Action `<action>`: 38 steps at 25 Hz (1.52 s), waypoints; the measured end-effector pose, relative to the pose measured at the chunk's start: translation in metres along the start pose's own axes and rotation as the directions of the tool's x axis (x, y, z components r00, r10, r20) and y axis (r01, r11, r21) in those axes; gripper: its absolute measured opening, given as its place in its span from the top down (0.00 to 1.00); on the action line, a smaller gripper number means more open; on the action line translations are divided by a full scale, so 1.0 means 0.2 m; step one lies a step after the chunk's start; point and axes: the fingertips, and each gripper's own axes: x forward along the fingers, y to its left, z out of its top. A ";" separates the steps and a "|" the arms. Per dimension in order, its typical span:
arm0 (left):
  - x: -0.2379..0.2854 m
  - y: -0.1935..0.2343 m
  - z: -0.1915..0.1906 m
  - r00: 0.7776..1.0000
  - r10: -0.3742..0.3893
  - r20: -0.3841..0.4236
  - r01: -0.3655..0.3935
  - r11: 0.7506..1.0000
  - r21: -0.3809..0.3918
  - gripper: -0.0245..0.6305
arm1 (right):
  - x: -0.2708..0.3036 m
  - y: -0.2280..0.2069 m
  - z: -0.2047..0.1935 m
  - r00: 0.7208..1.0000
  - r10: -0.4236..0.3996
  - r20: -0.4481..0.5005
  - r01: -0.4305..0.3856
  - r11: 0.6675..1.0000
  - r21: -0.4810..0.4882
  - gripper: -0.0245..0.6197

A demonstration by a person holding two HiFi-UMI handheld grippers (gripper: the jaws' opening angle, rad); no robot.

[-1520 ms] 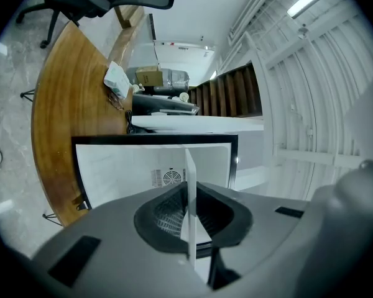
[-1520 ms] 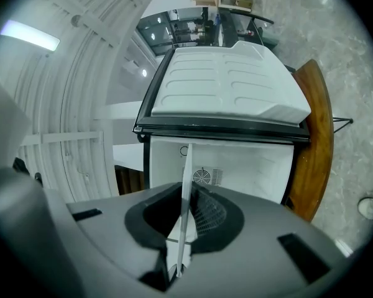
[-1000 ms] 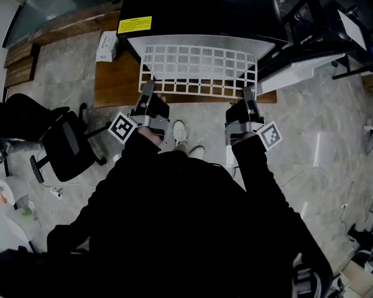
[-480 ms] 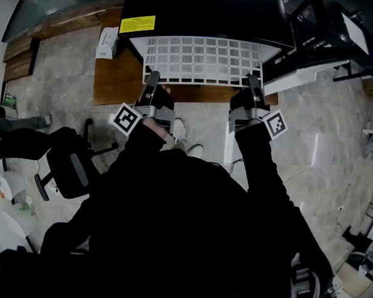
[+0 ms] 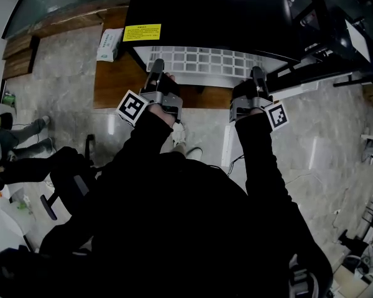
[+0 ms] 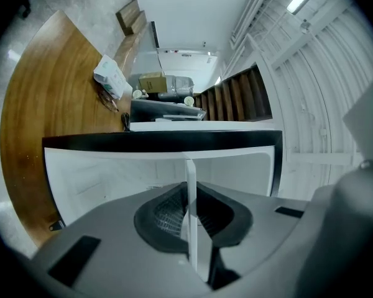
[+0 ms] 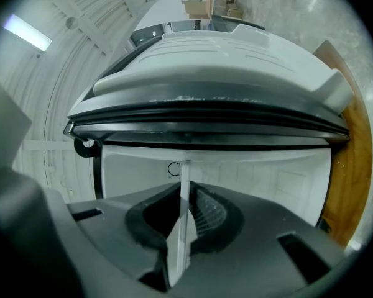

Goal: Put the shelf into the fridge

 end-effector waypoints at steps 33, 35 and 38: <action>-0.09 -0.12 -0.11 0.987 -0.055 -0.152 0.111 0.914 0.390 0.78 | -0.09 0.05 -0.08 0.991 -0.057 -0.122 0.026 0.971 -0.237 0.88; -0.20 -0.18 -0.19 0.968 -0.040 -0.249 0.177 0.809 0.560 0.78 | -0.19 0.12 -0.16 0.977 -0.032 -0.211 -0.041 0.942 -0.332 0.86; -0.35 -0.27 -0.32 0.926 0.008 -0.377 0.305 0.571 0.762 0.78 | -0.35 0.28 -0.34 0.920 0.018 -0.390 -0.239 0.817 -0.525 0.79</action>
